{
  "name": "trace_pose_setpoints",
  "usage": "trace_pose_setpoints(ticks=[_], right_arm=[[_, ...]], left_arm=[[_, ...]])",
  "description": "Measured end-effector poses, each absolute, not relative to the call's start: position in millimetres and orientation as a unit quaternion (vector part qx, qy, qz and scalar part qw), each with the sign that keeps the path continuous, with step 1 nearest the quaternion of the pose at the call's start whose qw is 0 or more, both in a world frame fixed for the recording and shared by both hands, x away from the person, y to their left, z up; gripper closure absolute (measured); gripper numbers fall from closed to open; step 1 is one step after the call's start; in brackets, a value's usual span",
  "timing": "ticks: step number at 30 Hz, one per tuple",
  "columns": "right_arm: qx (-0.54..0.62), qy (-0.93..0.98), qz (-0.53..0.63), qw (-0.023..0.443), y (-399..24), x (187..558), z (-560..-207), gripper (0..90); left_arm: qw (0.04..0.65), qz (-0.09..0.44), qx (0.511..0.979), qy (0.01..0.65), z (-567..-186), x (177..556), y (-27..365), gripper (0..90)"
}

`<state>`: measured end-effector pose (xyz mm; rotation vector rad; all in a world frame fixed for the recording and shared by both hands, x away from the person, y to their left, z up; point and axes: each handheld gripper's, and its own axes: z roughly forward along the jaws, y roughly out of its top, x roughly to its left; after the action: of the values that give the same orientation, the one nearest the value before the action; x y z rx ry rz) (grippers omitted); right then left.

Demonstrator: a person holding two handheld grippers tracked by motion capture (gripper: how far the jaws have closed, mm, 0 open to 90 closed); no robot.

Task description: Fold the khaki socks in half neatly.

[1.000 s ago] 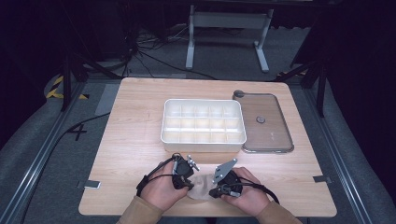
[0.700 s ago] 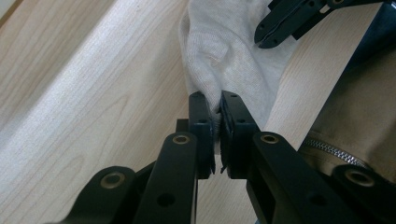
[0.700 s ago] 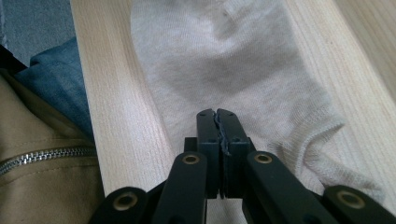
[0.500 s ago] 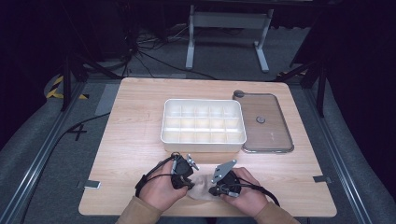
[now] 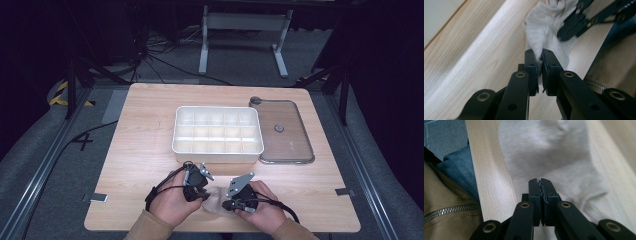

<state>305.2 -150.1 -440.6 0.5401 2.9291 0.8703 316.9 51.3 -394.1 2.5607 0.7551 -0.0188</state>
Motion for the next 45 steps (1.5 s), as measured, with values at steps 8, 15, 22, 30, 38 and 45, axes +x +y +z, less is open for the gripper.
trace_pose_setpoints(ticks=[8,15,22,30,38,45], right_arm=[[0.218,0.936,0.275,0.029,-184.0,313.9,-423.5,89.4],[0.235,0.937,0.256,0.025,-188.7,315.1,-436.2,89.2],[0.234,0.937,0.258,0.021,-187.9,315.3,-438.9,89.4],[0.213,0.938,0.272,0.017,-180.5,312.2,-441.4,89.5],[0.206,0.938,0.278,0.011,-173.5,309.0,-442.9,89.5],[0.202,0.938,0.282,0.008,-169.5,306.8,-443.5,89.5]], left_arm=[[0.216,-0.015,0.933,0.287,-390.0,321.0,59.4,83.5],[0.207,-0.017,0.935,0.289,-386.6,320.6,59.3,83.6],[0.221,-0.011,0.932,0.289,-385.3,321.3,60.5,83.7],[0.246,-0.01,0.926,0.287,-384.1,320.7,56.2,83.8],[0.244,-0.009,0.928,0.281,-385.3,317.4,48.1,83.8],[0.25,-0.016,0.932,0.264,-388.2,313.8,36.0,83.7]])
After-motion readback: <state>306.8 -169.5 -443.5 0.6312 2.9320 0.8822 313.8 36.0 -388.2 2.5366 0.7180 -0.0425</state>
